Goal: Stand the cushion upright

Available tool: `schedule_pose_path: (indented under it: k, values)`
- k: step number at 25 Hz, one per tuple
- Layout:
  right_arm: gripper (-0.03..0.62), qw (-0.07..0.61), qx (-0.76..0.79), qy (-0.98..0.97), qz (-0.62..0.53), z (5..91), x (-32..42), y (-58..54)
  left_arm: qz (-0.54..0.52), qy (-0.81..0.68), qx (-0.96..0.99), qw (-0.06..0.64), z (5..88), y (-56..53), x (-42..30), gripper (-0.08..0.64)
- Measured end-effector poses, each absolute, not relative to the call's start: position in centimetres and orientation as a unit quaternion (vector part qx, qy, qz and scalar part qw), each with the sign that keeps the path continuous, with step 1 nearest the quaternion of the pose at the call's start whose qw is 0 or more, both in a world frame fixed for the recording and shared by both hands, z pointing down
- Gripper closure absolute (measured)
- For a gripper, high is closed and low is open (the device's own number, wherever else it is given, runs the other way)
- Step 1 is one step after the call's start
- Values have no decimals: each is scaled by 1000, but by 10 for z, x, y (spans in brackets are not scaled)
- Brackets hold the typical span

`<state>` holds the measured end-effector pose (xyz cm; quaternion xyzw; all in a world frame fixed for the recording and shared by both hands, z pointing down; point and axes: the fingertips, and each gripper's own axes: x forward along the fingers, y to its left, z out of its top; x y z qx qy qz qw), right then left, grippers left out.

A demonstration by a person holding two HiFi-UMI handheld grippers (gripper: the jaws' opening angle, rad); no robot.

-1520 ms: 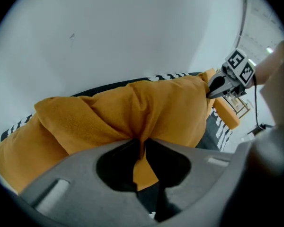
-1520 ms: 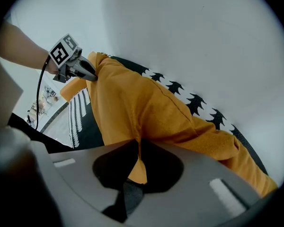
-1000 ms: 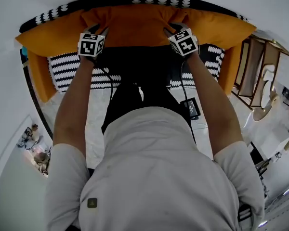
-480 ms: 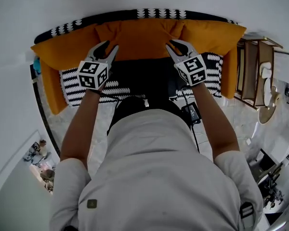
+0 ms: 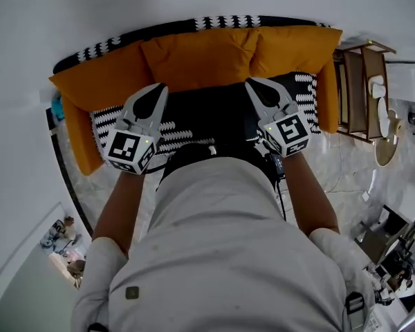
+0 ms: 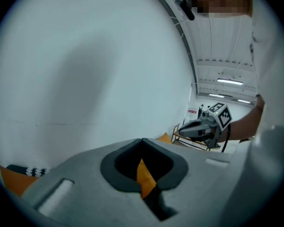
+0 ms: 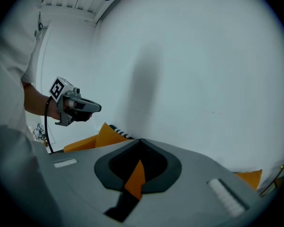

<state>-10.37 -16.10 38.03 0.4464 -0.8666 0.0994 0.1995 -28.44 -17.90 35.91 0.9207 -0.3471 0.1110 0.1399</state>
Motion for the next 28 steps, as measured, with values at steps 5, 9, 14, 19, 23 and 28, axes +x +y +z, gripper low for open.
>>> schedule_pose_path:
  k: [5,9,14,19,23,28]
  values:
    - [581,170,448,-874,88,346,-96,-124,96,-337,929,123,332,-147,-267,557]
    - [581,149,440,-882,81,330,-91,-92,96,-322,935,116,318,-112,-248,558]
    - [581,134,428,-890,78,318,-73,-43,78,-320,935,132,299,-60,-223,558]
    - [581,127,418,-896,75,319,-53,14,81,-336,931,119,291,-4,-207,558]
    - [581,121,408,-901,81,325,-47,59,92,-351,925,112,292,42,-206,557]
    - [581,123,397,-905,88,334,-52,99,98,-372,915,119,293,79,-219,557]
